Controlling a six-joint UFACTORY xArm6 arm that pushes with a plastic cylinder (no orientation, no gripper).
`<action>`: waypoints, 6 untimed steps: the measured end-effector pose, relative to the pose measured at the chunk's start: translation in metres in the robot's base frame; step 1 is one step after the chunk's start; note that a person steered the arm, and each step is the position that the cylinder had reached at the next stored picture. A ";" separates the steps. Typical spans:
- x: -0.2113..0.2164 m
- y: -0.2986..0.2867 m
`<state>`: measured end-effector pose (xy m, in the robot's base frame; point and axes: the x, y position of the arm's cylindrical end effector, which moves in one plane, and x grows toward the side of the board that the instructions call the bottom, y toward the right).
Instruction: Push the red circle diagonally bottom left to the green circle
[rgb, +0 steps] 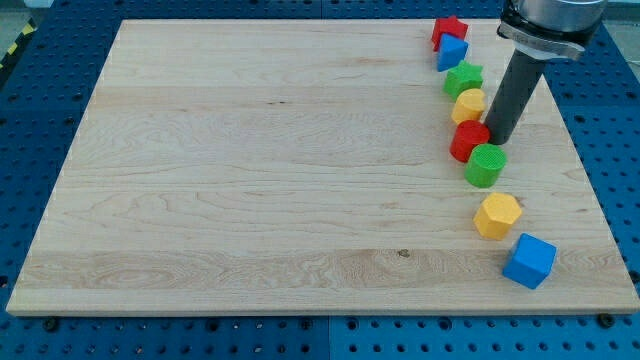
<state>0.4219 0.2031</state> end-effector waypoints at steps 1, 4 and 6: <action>0.003 0.000; 0.010 -0.007; 0.005 -0.044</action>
<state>0.4271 0.1587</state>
